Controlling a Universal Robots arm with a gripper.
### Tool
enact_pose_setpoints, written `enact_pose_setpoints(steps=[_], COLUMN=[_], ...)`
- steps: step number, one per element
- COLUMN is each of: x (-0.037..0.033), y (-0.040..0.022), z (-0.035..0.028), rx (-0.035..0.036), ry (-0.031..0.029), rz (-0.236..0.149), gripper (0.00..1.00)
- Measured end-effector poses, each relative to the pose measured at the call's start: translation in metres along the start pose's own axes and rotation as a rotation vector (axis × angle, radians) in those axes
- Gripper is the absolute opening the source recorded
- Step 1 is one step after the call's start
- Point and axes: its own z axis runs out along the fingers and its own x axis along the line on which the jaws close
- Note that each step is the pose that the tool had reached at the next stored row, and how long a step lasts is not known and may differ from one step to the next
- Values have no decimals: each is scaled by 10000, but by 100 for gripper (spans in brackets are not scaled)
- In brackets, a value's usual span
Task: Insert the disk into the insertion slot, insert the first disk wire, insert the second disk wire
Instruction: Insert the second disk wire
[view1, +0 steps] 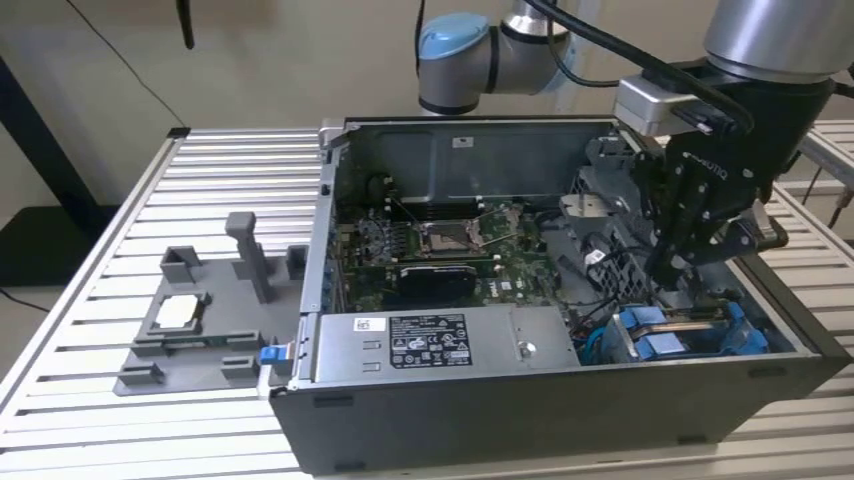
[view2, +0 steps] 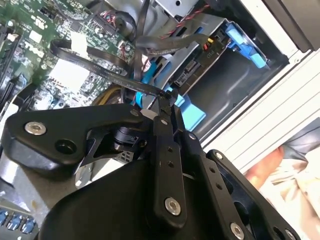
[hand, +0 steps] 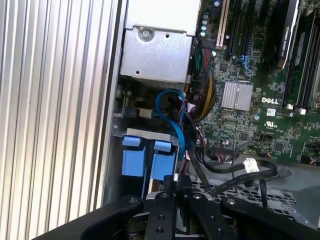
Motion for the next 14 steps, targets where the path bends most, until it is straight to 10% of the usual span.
enact_pose_setpoints(steps=[7, 14], x=[82, 212], y=[-46, -113], z=[10, 19], rx=[11, -282], ry=[-433, -599], rz=[9, -3], gripper=[16, 16])
